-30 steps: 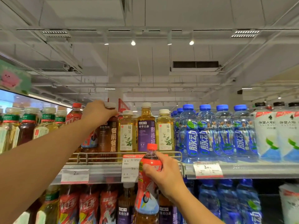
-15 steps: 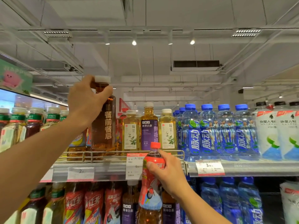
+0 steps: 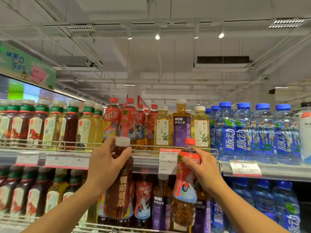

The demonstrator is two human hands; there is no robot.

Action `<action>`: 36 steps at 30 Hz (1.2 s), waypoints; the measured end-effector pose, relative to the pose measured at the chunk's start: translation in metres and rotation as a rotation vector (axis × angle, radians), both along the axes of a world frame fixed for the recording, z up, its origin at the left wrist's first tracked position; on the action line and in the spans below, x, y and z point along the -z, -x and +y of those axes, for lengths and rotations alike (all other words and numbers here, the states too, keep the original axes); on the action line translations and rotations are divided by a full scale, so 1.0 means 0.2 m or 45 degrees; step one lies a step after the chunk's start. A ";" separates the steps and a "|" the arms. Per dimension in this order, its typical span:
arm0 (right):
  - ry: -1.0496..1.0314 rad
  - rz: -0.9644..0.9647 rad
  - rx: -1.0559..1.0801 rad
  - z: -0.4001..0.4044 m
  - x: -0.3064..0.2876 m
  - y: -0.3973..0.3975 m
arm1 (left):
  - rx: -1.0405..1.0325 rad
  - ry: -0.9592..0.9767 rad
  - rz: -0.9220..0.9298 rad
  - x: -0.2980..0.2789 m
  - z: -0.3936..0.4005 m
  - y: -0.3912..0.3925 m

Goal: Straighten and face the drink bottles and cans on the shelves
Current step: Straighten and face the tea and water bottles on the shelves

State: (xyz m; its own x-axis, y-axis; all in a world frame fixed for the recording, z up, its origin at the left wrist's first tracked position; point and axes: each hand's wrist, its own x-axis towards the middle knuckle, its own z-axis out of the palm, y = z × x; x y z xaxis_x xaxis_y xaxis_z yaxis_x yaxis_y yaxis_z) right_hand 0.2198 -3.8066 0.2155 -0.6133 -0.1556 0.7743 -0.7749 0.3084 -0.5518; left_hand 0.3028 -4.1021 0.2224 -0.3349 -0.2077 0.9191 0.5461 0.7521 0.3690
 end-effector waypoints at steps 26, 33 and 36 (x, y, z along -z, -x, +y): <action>-0.114 0.140 0.123 -0.43 -0.47 -0.24 | -0.010 -0.018 -0.104 0.12 -0.20 0.22; -0.151 0.390 0.360 -0.66 -0.80 -0.24 | -0.009 -0.041 -0.096 0.13 -0.20 0.22; -0.177 0.504 0.626 -0.76 -0.87 -0.18 | -0.011 -0.040 -0.093 0.12 -0.20 0.22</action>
State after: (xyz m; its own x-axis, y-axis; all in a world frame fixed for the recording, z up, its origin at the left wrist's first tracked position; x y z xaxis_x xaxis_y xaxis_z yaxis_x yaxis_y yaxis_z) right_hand 0.2563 -3.9577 0.3892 -0.3109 -0.0444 0.9494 -0.6615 0.7274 -0.1826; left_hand 0.2584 -4.1418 0.1976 -0.3987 -0.2390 0.8854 0.5107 0.7440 0.4309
